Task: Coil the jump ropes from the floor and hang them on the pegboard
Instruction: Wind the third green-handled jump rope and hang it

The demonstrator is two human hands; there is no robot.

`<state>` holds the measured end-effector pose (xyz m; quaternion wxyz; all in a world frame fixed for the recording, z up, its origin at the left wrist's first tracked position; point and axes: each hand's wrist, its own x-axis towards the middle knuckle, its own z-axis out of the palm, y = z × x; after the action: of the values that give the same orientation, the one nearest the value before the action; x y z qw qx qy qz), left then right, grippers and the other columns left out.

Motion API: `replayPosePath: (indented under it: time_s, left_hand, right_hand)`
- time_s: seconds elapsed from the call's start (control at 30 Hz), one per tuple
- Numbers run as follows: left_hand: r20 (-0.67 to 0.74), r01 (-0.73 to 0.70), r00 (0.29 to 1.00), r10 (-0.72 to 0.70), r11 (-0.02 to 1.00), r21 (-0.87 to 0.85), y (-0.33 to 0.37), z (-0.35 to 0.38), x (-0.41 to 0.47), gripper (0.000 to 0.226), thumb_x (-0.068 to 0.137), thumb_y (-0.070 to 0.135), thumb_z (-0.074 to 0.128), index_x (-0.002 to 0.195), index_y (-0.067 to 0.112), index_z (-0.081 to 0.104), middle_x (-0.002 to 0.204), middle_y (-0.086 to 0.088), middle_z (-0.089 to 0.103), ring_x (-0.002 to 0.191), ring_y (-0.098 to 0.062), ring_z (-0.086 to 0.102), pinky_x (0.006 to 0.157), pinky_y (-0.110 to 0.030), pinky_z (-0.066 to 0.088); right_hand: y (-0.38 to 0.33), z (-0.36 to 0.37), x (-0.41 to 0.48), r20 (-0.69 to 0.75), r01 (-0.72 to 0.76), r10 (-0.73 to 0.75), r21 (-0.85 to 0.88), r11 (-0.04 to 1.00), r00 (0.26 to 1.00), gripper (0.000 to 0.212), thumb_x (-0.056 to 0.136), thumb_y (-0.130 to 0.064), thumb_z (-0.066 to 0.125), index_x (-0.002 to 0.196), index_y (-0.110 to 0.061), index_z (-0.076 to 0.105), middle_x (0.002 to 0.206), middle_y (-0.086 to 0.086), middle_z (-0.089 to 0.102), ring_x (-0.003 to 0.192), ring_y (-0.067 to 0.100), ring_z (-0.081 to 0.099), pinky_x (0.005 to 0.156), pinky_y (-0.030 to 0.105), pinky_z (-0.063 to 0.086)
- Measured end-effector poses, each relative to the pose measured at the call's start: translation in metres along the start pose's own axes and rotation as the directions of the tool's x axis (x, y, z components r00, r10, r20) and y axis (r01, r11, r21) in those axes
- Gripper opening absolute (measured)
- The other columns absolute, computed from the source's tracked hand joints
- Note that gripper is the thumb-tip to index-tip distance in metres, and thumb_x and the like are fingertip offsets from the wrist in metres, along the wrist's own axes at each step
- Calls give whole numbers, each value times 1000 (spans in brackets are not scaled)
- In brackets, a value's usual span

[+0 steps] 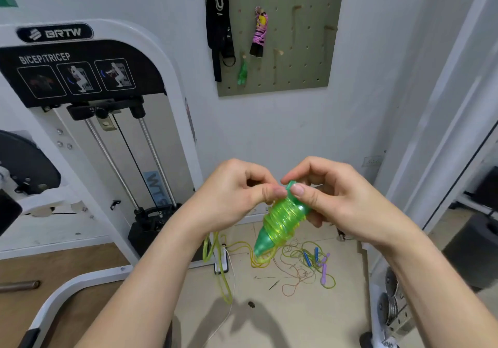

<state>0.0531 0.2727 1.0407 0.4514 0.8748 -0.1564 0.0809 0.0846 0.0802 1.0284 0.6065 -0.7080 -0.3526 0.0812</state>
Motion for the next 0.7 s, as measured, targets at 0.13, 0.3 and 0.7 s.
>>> replayPosePath:
  time_s: [0.13,0.3,0.7]
  left_hand:
    - [-2,69,997,-74,944,-324,-3,5,-2,21,78,26,63,63,11,61,47,15,54,45,5,44,49,-9,35]
    - [74,177,983,-169,757,-629,-28,24,-7,70,61,64,77,84,0,62,73,-38,52,64,-27,48,54,-39,37]
    - [-472,-95,780,-411,668,-738,-14,46,-8,28,73,26,73,91,6,66,59,-10,60,50,-14,46,48,-19,33]
  right_hand:
    - [-6,8,1,-32,5,-3,70,998,999,21,88,-24,66,98,-6,64,72,8,57,48,16,49,46,22,41]
    - [-9,11,3,16,-36,35,71,997,999,13,85,-13,65,98,-8,64,79,6,56,49,16,51,46,18,40]
    - [25,54,5,-238,-153,212,246,957,948,42,78,-43,61,113,-21,62,99,6,67,80,17,66,63,30,53]
